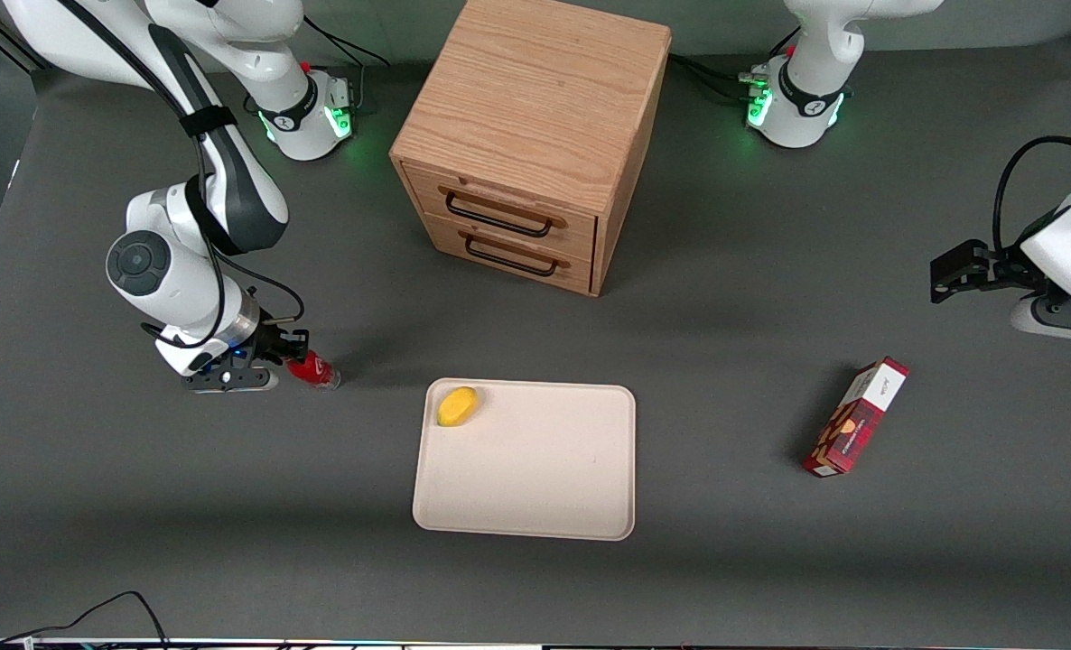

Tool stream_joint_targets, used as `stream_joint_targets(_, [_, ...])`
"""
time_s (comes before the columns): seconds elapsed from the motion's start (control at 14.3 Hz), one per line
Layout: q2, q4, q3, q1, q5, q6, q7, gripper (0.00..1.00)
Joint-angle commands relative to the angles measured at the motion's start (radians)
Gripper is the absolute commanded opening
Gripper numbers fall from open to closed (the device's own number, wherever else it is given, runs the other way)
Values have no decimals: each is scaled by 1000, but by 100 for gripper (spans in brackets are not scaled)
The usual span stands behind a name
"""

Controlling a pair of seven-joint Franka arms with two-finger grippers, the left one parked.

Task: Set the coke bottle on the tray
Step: 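Lift the held bottle up off the table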

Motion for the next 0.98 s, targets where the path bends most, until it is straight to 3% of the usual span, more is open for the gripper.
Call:
stream_joint_targets(0.0, [-27,-8,1,5,-27,-3,40,5])
stream_joint_targets(0.07, [-27,-7,1,5,-27,-4,41,0])
stream_joint_targets(0.28, [-33,40,1,5,-27,-74,41,0])
stream_joint_targets(0.91, [-39,577,-2,-5,14,-706,29,0])
